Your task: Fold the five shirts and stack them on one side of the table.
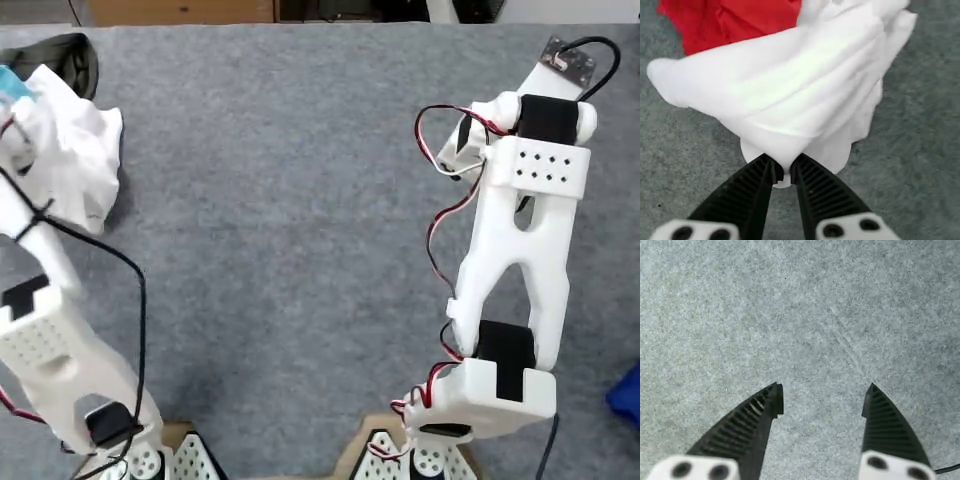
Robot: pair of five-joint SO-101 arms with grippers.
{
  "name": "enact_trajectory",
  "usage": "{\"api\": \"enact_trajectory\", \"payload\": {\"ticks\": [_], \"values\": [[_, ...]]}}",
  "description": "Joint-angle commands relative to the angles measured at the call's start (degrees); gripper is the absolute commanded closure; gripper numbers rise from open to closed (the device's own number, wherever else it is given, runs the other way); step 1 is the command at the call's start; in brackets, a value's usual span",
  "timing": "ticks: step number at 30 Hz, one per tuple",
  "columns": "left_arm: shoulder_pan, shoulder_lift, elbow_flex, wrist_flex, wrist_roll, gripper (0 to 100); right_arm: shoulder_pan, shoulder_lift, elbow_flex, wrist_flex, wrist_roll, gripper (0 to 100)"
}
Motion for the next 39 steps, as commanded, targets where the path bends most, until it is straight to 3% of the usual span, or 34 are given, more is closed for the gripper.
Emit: {"api": "enact_trajectory", "payload": {"ticks": [1,5,10,22,29,39], "values": [[5.6,-10.2,-1.1,0.6,3.2,98,-0.2,-3.5,0.2,-0.7,-0.5,73.1],[8.8,-15.5,-7.6,-0.4,6.9,98,2.4,-3.5,0.2,-0.7,-0.4,73.1],[7.1,-17.2,-19.3,-3.3,16.0,98,6.6,-3.5,0.3,-0.4,-0.1,73.1],[17.6,-16.9,-23.5,0.7,16.4,98,9.1,-3.5,0.3,-0.7,-0.1,73.1],[26.9,-17.2,-13.6,0.6,16.4,98,10.0,-3.5,0.3,-0.7,-0.1,73.1],[42.8,-16.8,17.1,0.6,16.4,98,19.0,-3.5,0.0,-0.7,0.0,73.1]]}}
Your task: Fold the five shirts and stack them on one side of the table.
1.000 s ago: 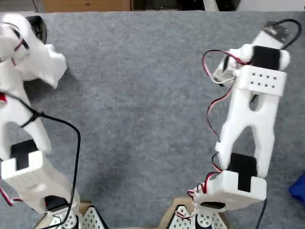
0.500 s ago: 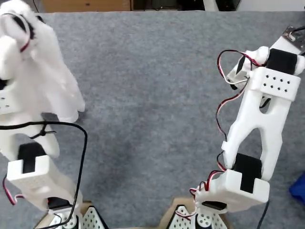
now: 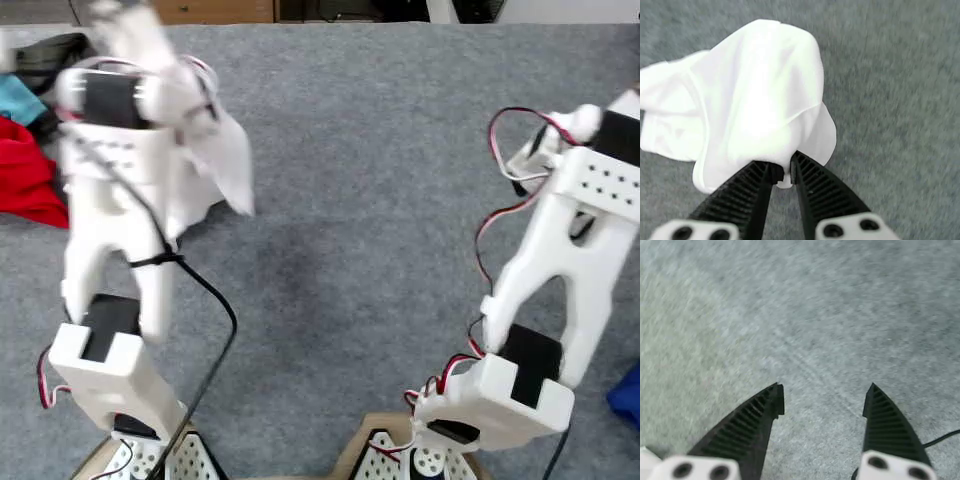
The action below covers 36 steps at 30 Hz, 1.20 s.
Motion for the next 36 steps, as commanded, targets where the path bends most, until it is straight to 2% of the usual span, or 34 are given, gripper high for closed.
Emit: {"api": "enact_trajectory", "payload": {"ticks": [1,7,14,19,28,33,36], "values": [[7.4,-2.0,8.6,0.5,0.1,98,3.8,-3.5,-0.3,-0.7,0.0,73.1],[21.6,-2.0,17.6,0.4,0.1,98,8.2,-3.5,-0.6,-0.7,0.0,73.1],[36.6,-2.0,17.7,0.4,0.2,98,16.6,-3.5,-0.7,-4.7,0.0,73.1],[44.0,-2.0,17.7,-1.5,0.1,98,21.6,-3.5,-0.7,-8.2,0.0,73.1],[45.0,-2.0,13.0,-5.6,0.0,97,26.7,-3.5,-0.7,-8.7,0.1,73.1],[43.9,-2.0,13.5,-5.4,0.3,81,26.9,-3.5,-0.5,-9.0,4.6,73.1],[41.0,-2.0,13.0,-5.4,0.3,79,26.8,-3.5,-0.5,-8.6,5.9,73.1]]}}
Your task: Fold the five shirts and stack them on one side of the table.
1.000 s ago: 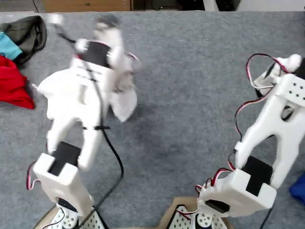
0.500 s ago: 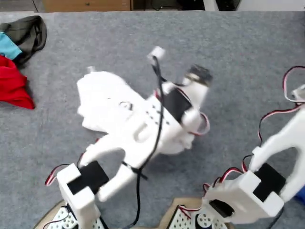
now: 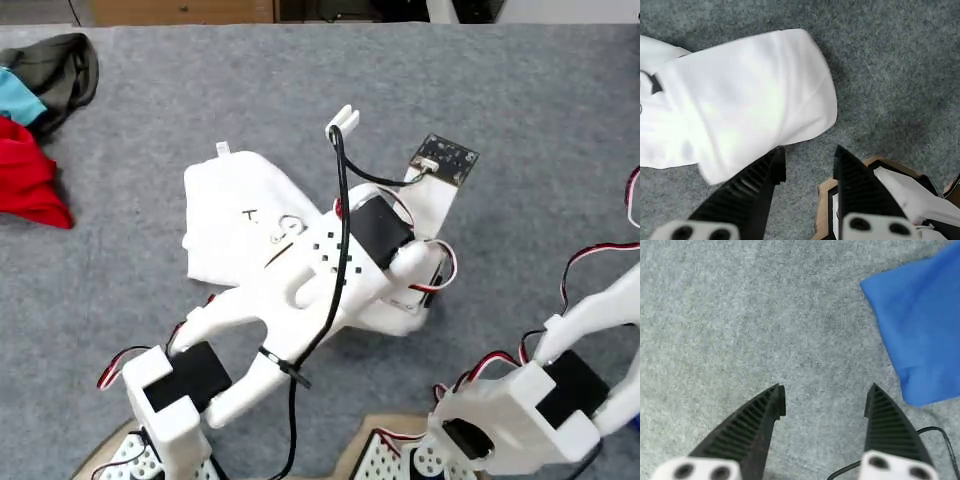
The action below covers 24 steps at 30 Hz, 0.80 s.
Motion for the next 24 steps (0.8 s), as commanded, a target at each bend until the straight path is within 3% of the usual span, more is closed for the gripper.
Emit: {"api": "enact_trajectory", "payload": {"ticks": [1,9,13,24], "values": [[-3.9,-2.2,-3.0,-0.5,0.4,79,0.7,-3.6,-0.6,-0.7,2.2,73.1],[-12.1,-2.7,-6.9,5.4,0.3,79,-3.0,-4.0,-0.9,3.0,7.6,73.1],[-21.7,-3.8,-7.3,5.4,0.3,79,-10.9,-4.0,-3.0,9.5,11.3,73.1],[-49.6,-5.7,-4.3,5.3,0.3,79,-37.1,-3.6,-3.6,9.5,11.2,73.1]]}}
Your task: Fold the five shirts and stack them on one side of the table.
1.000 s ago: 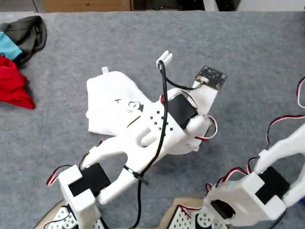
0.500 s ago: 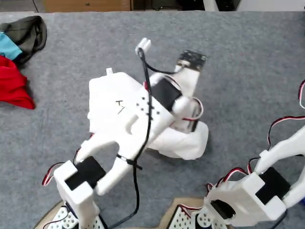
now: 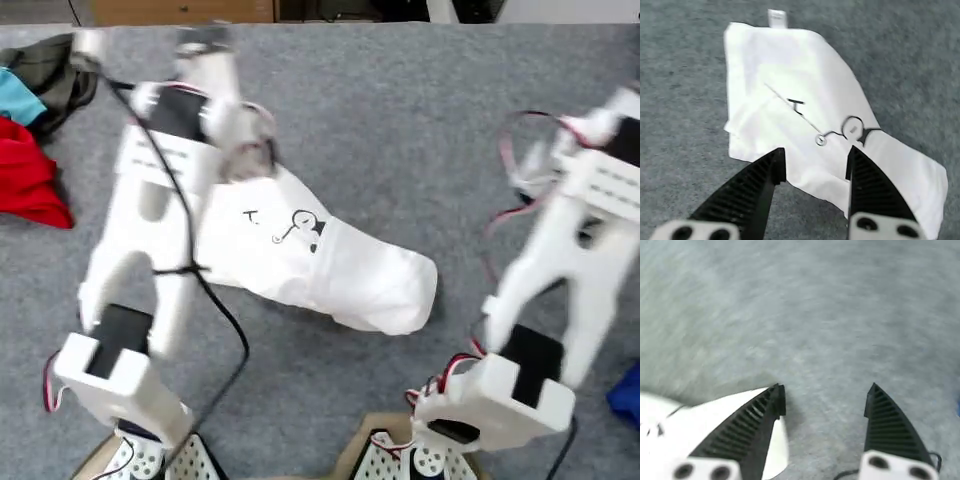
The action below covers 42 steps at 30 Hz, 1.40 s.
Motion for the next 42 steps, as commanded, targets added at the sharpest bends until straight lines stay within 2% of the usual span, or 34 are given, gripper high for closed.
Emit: {"api": "enact_trajectory", "payload": {"ticks": [1,10,13,15,21,28,34,42], "values": [[-9.0,-1.9,1.5,0.5,0.3,79,-10.1,-3.6,-3.6,1.0,0.3,73.1],[-22.2,4.6,11.2,0.5,0.3,79,-29.1,-3.5,-3.6,0.9,-0.1,73.1],[-26.2,7.3,12.5,0.5,0.0,79,-34.1,-3.2,-3.2,0.7,-4.7,73.1],[-28.5,8.8,12.9,0.5,-3.0,79,-36.4,-1.9,-3.3,0.7,-7.8,73.1],[-32.9,11.9,14.9,0.5,-9.2,79,-38.1,6.2,-3.7,0.8,-14.9,73.1],[-33.8,12.4,15.6,0.5,-14.3,79,-39.7,12.7,-3.7,0.7,-18.3,73.1],[-33.4,12.4,15.5,0.5,-16.7,79,-42.9,16.9,-3.7,-0.4,-21.3,73.1],[-33.3,12.5,15.5,-0.8,-16.7,79,-42.9,23.0,-5.2,-1.5,-23.6,73.1]]}}
